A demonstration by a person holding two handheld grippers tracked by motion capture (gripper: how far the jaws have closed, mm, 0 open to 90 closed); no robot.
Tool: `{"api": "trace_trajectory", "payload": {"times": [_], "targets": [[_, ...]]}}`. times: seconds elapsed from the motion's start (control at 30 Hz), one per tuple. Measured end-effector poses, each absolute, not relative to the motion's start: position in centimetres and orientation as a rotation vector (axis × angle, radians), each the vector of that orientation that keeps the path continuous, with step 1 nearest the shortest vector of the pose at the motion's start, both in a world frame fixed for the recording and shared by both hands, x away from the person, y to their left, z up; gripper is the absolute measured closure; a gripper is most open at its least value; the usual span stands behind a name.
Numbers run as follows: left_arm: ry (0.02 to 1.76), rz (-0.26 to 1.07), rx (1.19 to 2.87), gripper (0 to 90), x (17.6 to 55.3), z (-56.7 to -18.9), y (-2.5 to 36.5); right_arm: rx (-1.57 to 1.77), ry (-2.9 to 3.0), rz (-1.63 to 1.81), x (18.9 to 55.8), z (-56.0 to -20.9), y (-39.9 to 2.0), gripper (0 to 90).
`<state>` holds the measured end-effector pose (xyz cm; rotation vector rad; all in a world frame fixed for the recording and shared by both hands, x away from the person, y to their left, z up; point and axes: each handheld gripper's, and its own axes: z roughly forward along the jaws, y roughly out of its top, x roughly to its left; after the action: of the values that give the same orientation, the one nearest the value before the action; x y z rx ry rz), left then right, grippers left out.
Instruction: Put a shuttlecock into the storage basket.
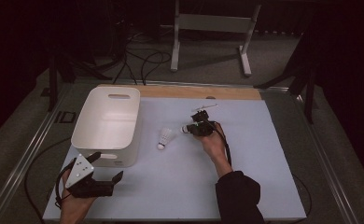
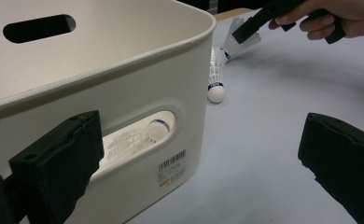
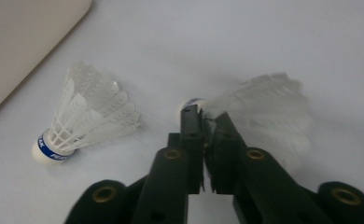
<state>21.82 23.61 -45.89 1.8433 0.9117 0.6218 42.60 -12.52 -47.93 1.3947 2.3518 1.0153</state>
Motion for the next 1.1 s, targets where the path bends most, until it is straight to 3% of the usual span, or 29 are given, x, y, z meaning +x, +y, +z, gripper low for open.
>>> {"api": "trace_trajectory", "payload": {"times": [1.1], "targets": [[0.911,0.624,1.842,0.9,21.8,-45.8,23.5,1.34,2.309,1.026,42.0,-45.8,-12.9,89.4]]}}
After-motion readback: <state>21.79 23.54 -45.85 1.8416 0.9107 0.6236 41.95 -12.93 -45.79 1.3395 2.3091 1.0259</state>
